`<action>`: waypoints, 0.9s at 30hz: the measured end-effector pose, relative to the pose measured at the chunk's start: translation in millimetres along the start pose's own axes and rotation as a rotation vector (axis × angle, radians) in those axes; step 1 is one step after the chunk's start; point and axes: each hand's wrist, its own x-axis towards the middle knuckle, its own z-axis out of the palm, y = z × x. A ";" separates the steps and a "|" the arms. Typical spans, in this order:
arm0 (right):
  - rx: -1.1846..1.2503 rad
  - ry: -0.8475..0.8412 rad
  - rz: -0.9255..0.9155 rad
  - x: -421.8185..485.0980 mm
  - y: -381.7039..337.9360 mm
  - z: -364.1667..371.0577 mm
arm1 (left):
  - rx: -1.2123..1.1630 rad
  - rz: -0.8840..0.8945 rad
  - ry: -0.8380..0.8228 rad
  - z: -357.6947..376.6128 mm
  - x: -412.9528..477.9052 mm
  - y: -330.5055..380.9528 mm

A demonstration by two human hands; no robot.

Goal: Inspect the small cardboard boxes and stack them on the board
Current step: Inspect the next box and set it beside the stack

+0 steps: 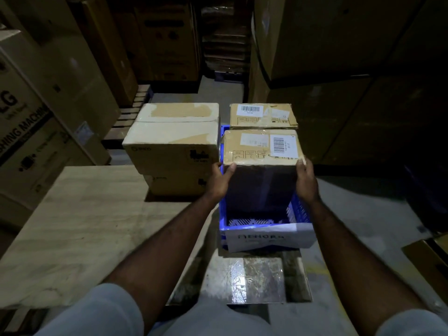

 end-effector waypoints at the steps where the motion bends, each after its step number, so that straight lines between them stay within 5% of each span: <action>1: -0.016 0.018 0.010 -5.5 3.8 1.9 | 0.036 0.008 0.007 -0.3 -4.1 -4.7; 8: -0.003 0.130 0.019 -66.0 15.5 28.8 | 0.324 0.214 0.021 5.7 -51.1 -43.0; 15: -0.221 -0.006 -0.124 -129.0 19.5 45.1 | 0.543 0.311 -0.088 5.0 -90.9 -64.0; 27: -0.182 -0.165 -0.328 -202.6 6.2 73.2 | 0.155 0.166 -0.098 -48.2 -141.0 -87.5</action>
